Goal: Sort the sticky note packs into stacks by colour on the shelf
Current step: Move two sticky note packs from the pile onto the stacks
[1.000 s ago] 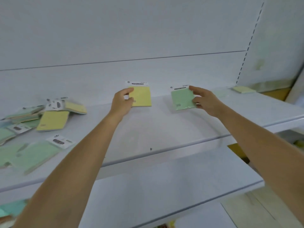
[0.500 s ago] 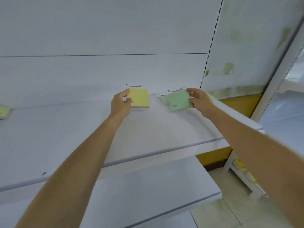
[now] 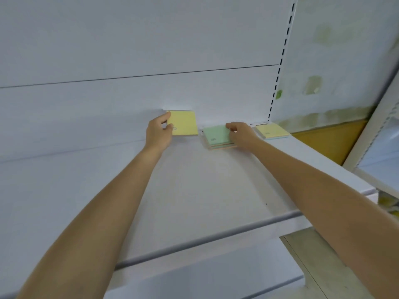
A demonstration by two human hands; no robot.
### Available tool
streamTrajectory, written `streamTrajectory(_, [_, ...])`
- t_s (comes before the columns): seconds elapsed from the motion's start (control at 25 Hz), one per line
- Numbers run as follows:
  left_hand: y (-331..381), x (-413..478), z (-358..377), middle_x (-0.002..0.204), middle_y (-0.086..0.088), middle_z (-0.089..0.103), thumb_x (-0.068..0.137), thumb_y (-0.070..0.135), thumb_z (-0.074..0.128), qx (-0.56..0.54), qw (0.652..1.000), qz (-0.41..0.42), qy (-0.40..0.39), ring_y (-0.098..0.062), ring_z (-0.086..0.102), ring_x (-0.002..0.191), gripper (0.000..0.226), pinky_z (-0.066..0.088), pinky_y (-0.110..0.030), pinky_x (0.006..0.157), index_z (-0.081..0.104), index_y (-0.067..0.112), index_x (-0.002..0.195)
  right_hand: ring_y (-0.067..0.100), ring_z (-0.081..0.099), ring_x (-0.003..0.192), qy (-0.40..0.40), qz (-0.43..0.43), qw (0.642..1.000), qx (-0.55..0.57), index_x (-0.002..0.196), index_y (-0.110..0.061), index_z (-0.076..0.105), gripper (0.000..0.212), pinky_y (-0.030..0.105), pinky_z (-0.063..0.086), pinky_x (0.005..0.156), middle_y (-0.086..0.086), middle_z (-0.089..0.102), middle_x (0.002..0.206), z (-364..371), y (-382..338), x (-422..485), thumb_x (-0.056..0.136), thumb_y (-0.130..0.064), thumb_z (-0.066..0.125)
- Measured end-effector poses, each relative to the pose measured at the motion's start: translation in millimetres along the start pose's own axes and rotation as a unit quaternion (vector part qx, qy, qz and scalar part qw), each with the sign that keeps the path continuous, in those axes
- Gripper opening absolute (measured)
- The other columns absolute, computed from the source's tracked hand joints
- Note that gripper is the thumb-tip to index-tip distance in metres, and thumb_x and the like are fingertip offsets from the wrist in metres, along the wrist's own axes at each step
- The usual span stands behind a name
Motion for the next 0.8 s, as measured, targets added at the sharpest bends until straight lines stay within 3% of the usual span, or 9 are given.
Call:
streamTrajectory(0.08, [7,1,5,0.144,-0.009,0.045,0.09,0.002,0.044,0.012,1.0,0.01,0.009,-0.022,0.053,0.123,0.043,0.04,-0.027,0.105,0.047,0.006,0.133,0.039,0.05,0.116,-0.017,-0.01,0.999,-0.034,0.115,0.008,0.055,0.035,0.039,0.042,0.097,0.026,0.058,0.121,4,4,4,0.084,0.003,0.039])
streamTrajectory(0.16, [15,-1,12,0.143,-0.009,0.046,0.09,0.002,0.044,0.011,1.0,0.009,0.017,-0.019,0.057,0.112,0.043,0.041,-0.023,0.096,0.047,0.006,0.133,0.036,0.055,0.108,-0.031,-0.017,0.999,-0.041,0.111,0.007,0.057,0.033,0.034,0.042,0.086,0.024,0.061,0.114,3,5,7,0.084,0.002,0.039])
streamTrajectory(0.24, [21,-3,20,0.141,-0.009,0.048,0.09,0.003,0.045,0.015,1.0,0.009,0.022,-0.017,0.052,0.12,0.042,0.039,-0.024,0.1,0.048,0.007,0.132,0.032,0.055,0.104,-0.042,-0.026,0.997,-0.058,0.115,0.006,0.055,0.034,0.03,0.041,0.082,0.02,0.06,0.11,1,7,4,0.087,-0.001,0.037])
streamTrajectory(0.36, [29,-4,33,0.139,-0.01,0.049,0.09,0.005,0.046,0.008,1.0,-0.002,0.024,-0.022,0.048,0.127,0.043,0.039,-0.034,0.108,0.048,0.008,0.132,0.032,0.047,0.123,-0.034,-0.078,0.994,-0.063,0.131,-0.003,0.048,0.039,0.035,0.036,0.105,0.018,0.047,0.136,-11,7,-7,0.094,-0.013,0.037])
streamTrajectory(0.48, [42,-3,58,0.138,-0.01,0.05,0.089,0.004,0.046,-0.002,1.0,-0.002,0.026,-0.023,0.053,0.123,0.043,0.041,-0.034,0.107,0.049,0.008,0.132,0.03,0.042,0.127,0.004,-0.149,0.986,-0.076,0.137,-0.013,0.04,0.043,0.035,0.031,0.109,0.013,0.04,0.141,-45,17,-23,0.095,-0.024,0.042])
streamTrajectory(0.56, [54,-6,91,0.135,-0.012,0.052,0.088,0.003,0.047,-0.016,1.0,0.003,0.0,-0.026,0.056,0.12,0.042,0.04,-0.032,0.104,0.05,0.006,0.13,0.031,0.035,0.131,0.033,-0.121,0.983,-0.137,0.139,-0.017,0.036,0.05,0.038,0.029,0.109,0.012,0.038,0.143,-77,43,-32,0.093,-0.035,0.045])
streamTrajectory(0.64, [62,-11,127,0.13,-0.016,0.055,0.088,0.003,0.048,-0.005,0.999,0.005,-0.032,-0.028,0.054,0.121,0.039,0.04,-0.032,0.104,0.053,0.003,0.127,0.033,0.03,0.133,0.032,-0.031,0.974,-0.22,0.141,-0.021,0.029,0.065,0.043,0.028,0.108,0.014,0.035,0.144,-100,73,-43,0.087,-0.053,0.045])
streamTrajectory(0.72, [67,-15,161,0.107,-0.023,0.059,0.086,0.002,0.049,-0.007,0.998,-0.002,-0.063,-0.036,0.054,0.116,0.032,0.044,-0.036,0.101,0.058,-0.003,0.116,0.035,0.028,0.134,0.003,0.045,0.962,-0.269,0.143,-0.023,0.021,0.082,0.045,0.028,0.107,0.015,0.031,0.146,-109,95,-56,0.079,-0.067,0.045])
streamTrajectory(0.8, [75,-19,186,0.08,-0.019,0.05,0.082,0.005,0.052,-0.018,0.996,-0.01,-0.086,-0.043,0.054,0.1,0.019,0.048,-0.033,0.092,0.06,-0.008,0.094,0.035,0.031,0.134,-0.021,0.085,0.964,-0.251,0.145,-0.021,0.017,0.092,0.045,0.031,0.106,0.015,0.03,0.147,-109,107,-64,0.074,-0.073,0.044])
Point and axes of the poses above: each hand's wrist, its own x-axis towards the middle knuckle, its own z-axis out of the palm, y = z × x, the point moved 3 cm from there along x, towards the middle knuckle
